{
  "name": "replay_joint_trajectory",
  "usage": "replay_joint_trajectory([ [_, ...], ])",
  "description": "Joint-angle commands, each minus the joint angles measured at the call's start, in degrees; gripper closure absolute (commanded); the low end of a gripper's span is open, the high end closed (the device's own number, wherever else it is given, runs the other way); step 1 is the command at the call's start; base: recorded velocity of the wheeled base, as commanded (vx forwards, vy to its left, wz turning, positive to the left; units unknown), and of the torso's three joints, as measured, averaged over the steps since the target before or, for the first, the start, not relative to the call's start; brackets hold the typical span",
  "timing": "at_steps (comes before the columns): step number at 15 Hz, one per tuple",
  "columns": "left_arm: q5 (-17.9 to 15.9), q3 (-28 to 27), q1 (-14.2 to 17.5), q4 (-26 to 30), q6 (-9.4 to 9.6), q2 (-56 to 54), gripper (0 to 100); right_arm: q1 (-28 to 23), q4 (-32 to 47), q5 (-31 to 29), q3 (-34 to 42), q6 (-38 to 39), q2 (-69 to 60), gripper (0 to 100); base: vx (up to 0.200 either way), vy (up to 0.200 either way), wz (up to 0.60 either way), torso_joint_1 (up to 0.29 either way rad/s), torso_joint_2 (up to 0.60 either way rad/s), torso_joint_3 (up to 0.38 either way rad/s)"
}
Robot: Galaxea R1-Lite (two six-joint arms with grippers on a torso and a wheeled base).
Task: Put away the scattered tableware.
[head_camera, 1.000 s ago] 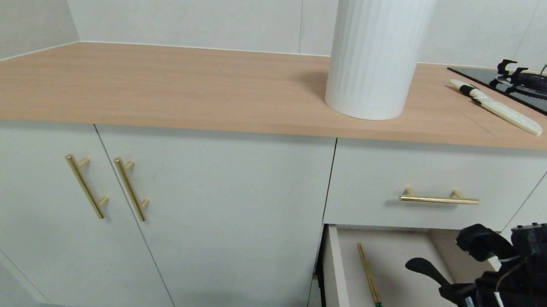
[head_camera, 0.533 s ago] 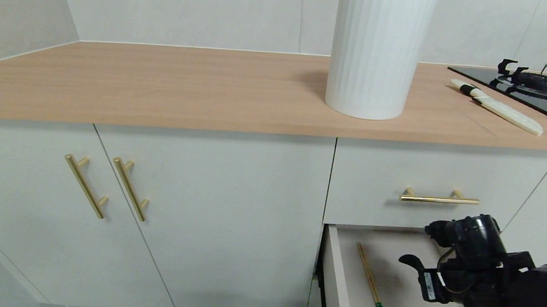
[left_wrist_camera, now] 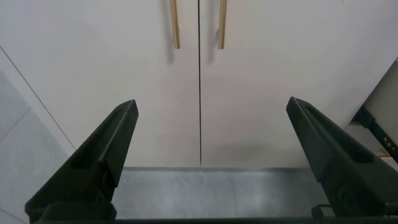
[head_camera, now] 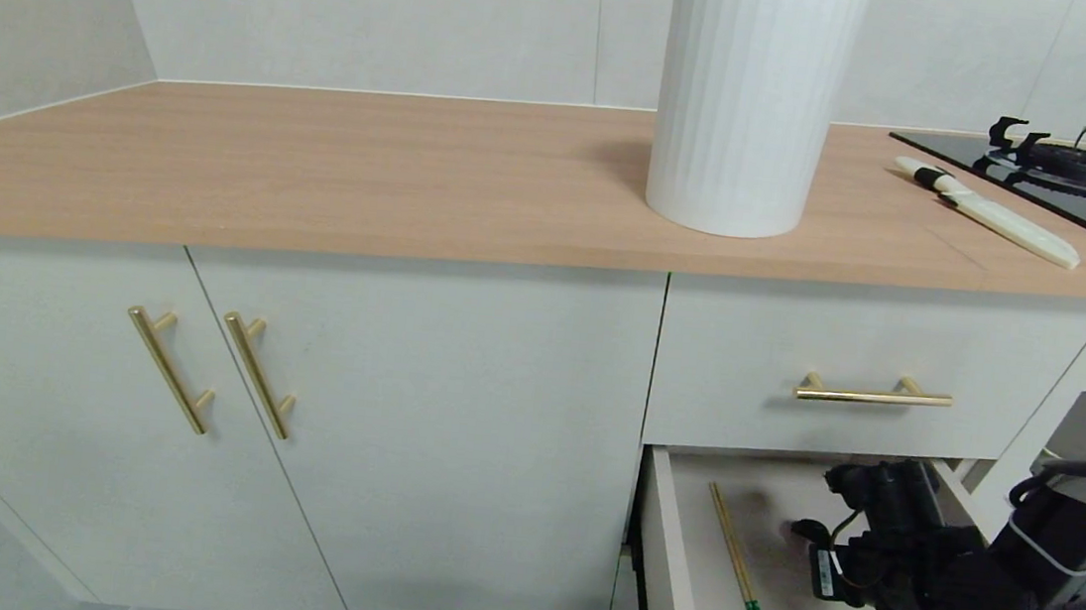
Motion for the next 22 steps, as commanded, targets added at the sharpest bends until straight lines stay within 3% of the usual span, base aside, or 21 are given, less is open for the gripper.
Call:
replay_joint_trajectory([
  [1, 0.1, 0.0, 0.0, 0.0, -0.01, 0.0, 0, -0.5, -0.4, -0.1, 0.1, -0.2, 3.1, 100, 0.000, 0.000, 0.00, 0.000, 0.00, 0.000],
  [13, 0.0, 0.0, 0.0, -0.1, -0.01, 0.0, 0, -0.6, -0.5, -0.2, 0.0, -0.2, 3.2, 100, 0.000, 0.000, 0.00, 0.000, 0.00, 0.000],
  [14, 0.1, 0.0, 0.0, -0.1, -0.01, 0.0, 0, -0.7, -1.0, -0.2, 0.1, -0.2, 3.2, 0, 0.000, 0.000, 0.00, 0.000, 0.00, 0.000],
  [22, 0.0, 0.0, 0.0, 0.0, -0.01, 0.0, 0, -0.6, -1.8, 0.0, 4.1, -3.3, -1.1, 0, 0.000, 0.000, 0.00, 0.000, 0.00, 0.000],
])
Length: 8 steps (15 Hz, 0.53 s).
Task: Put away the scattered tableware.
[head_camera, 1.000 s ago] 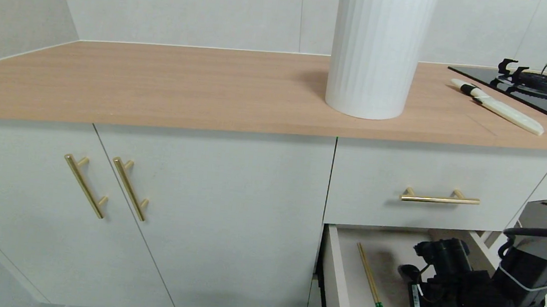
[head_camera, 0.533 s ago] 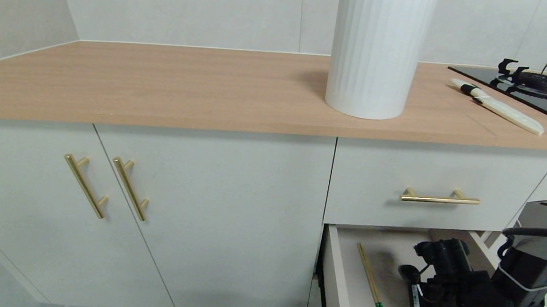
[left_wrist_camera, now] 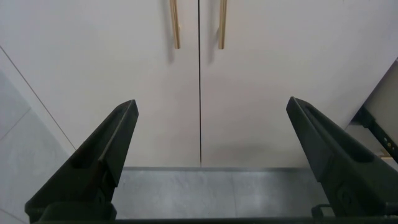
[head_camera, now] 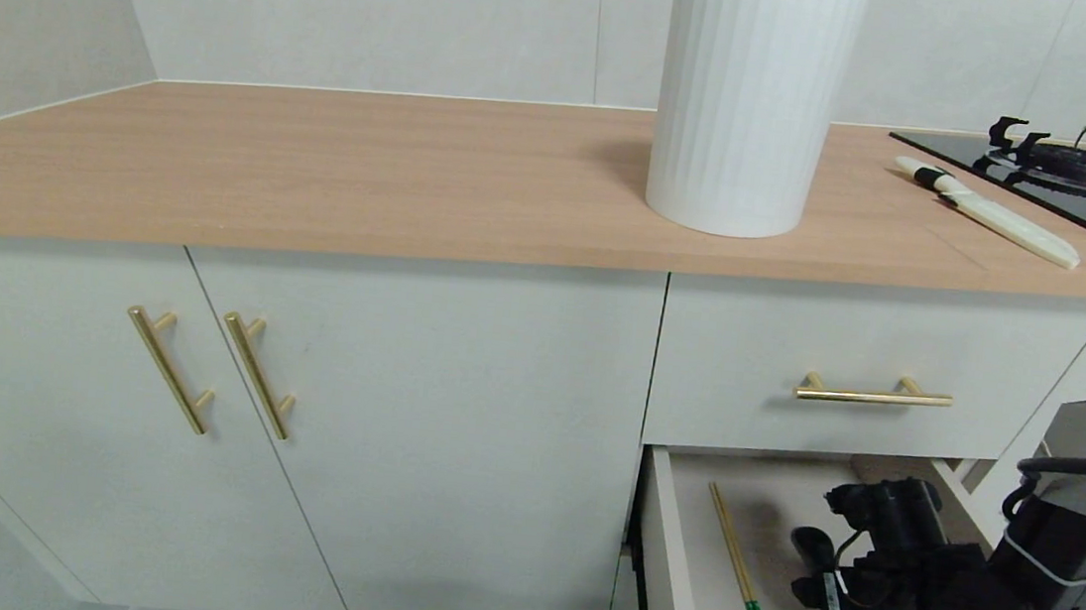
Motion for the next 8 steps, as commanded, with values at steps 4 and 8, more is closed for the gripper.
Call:
replay_joint_trajectory([
  [4, 0.1, 0.0, 0.0, 0.0, -0.01, 0.0, 0, 0.3, -4.0, 0.6, 6.2, -2.2, -15.5, 0, 0.000, 0.000, 0.00, 0.000, 0.00, 0.000],
  [8, 0.0, 0.0, 0.0, -0.1, -0.01, 0.0, 0, 0.7, 14.1, 1.7, 5.7, -2.4, -35.5, 0, 0.000, 0.000, 0.00, 0.000, 0.00, 0.000],
])
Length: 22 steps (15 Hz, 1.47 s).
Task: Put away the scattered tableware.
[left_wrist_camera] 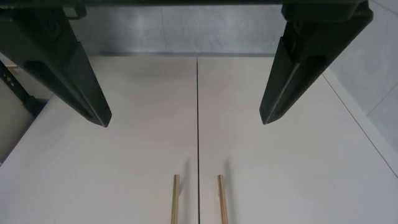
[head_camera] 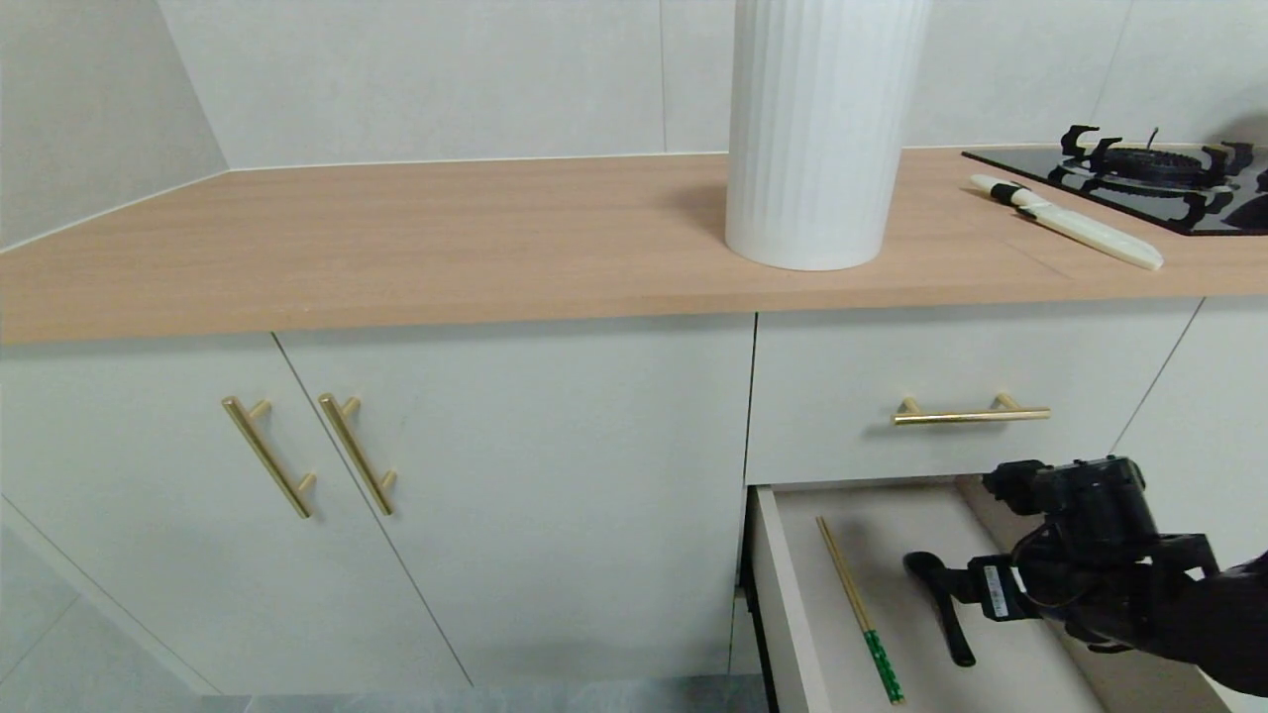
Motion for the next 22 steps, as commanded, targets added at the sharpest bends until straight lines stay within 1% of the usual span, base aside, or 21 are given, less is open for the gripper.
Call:
replay_joint_trajectory([
  [1, 0.0, 0.0, 0.0, 0.0, -0.01, 0.0, 0, 1.1, 17.0, 2.2, -2.9, 0.3, -19.7, 0, 0.000, 0.000, 0.00, 0.000, 0.00, 0.000],
  [3, 0.0, 0.0, 0.0, 0.0, -0.01, 0.0, 0, 1.6, 31.7, 3.6, -7.9, 2.2, -25.5, 0, 0.000, 0.000, 0.00, 0.000, 0.00, 0.000],
  [4, 0.0, 0.0, 0.0, -0.1, -0.01, 0.0, 0, 2.4, 36.6, 4.5, -9.9, 3.6, -26.4, 0, 0.000, 0.000, 0.00, 0.000, 0.00, 0.000],
  [6, 0.0, 0.0, 0.0, 0.0, -0.01, 0.0, 0, 3.6, 49.9, 6.1, -16.1, 8.2, -27.9, 0, 0.000, 0.000, 0.00, 0.000, 0.00, 0.000],
  [8, 0.0, 0.0, 0.0, -0.1, 0.16, 0.0, 0, 4.2, 56.2, 6.2, -19.3, 10.8, -28.5, 0, 0.000, 0.000, 0.00, 0.000, 0.00, 0.000],
  [9, 0.0, 0.0, 0.0, 0.0, 0.60, 0.0, 0, 4.2, 56.7, 6.2, -19.2, 10.9, -29.1, 0, 0.000, 0.000, 0.00, 0.000, 0.00, 0.000],
  [11, 0.0, 0.0, 0.0, -0.1, -0.01, 0.0, 0, 4.2, 56.8, 6.2, -19.0, 10.9, -29.4, 0, 0.000, 0.000, 0.00, 0.000, 0.00, 0.000],
  [14, 0.0, 0.0, 0.0, 0.0, -0.01, 0.0, 0, 4.9, 56.8, 6.2, -18.8, 10.8, -29.3, 0, 0.000, 0.000, 0.00, 0.000, 0.00, 0.000],
  [16, 0.0, 0.0, -0.1, 0.0, -0.10, 0.0, 0, 5.5, 56.9, 6.2, -18.7, 10.9, -29.5, 0, -0.200, 0.000, 0.00, 0.007, 0.00, 0.005],
  [19, 0.0, 0.0, 0.0, 0.0, -0.10, 0.0, 0, 7.8, 57.0, 6.0, -17.6, 10.8, -29.9, 0, -0.200, 0.000, 0.00, -0.001, 0.01, 0.002],
  [22, 0.0, 0.0, -0.1, 0.0, -0.10, 0.0, 0, 10.3, 60.3, 5.9, -17.5, 10.7, -29.9, 0, -0.200, 0.000, 0.00, 0.004, 0.00, 0.002],
])
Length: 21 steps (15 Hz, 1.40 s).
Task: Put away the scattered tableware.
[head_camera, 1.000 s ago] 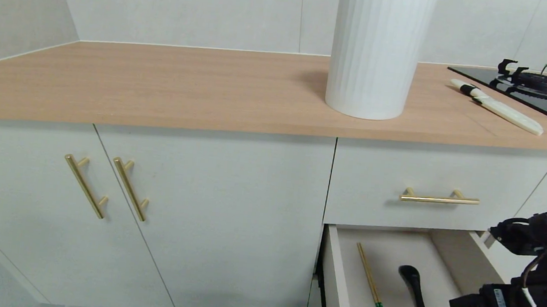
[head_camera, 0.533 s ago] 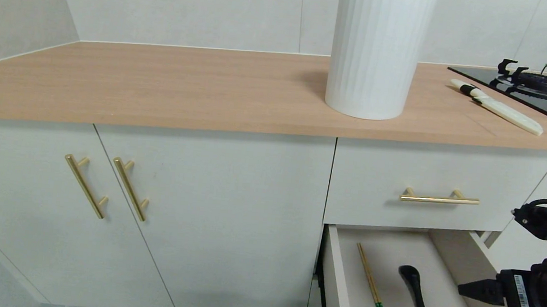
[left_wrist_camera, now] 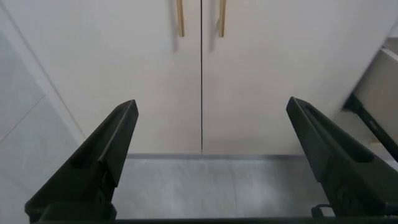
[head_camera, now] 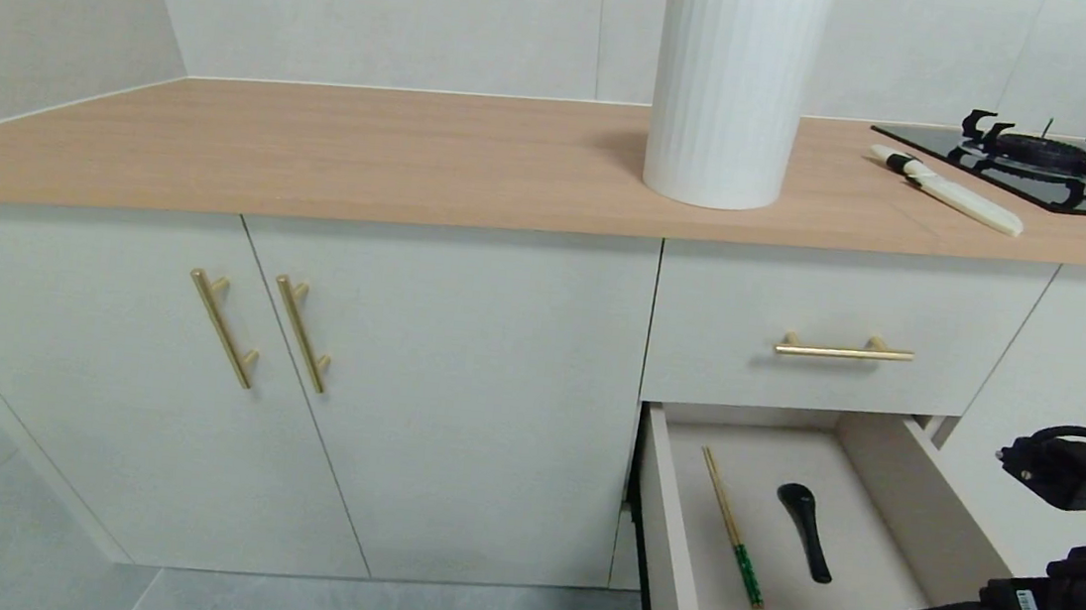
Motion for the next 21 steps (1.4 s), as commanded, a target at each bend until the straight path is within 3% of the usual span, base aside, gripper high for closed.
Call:
replay_joint_trajectory([
  [1, 0.0, 0.0, 0.0, 0.0, -0.02, 0.0, 0, 1.4, 0.4, 0.0, 0.2, 0.0, 0.4, 0, -0.200, 0.000, 0.00, -0.002, 0.00, 0.002],
  [6, 0.0, 0.0, 0.0, -0.1, -0.02, 0.0, 0, 3.5, 3.2, 0.3, 0.8, 0.0, 3.8, 0, -0.200, 0.000, 0.00, -0.002, 0.00, 0.001],
  [10, 0.0, 0.0, 0.0, 0.0, -0.02, 0.0, 0, 3.5, 2.1, 0.1, 1.2, 0.4, 11.4, 0, 0.000, 0.000, 0.00, 0.000, 0.00, 0.000],
  [15, 0.0, 0.0, 0.0, 0.0, -0.02, 0.0, 0, 3.0, -17.4, -1.9, 9.3, 0.9, 15.3, 0, 0.000, 0.000, 0.00, 0.000, 0.00, 0.000],
  [21, 0.0, 0.0, 0.0, 0.0, -0.02, 0.0, 0, 3.0, -25.7, -6.5, 11.8, 0.9, 16.1, 0, 0.000, 0.000, 0.00, 0.000, 0.00, 0.000],
])
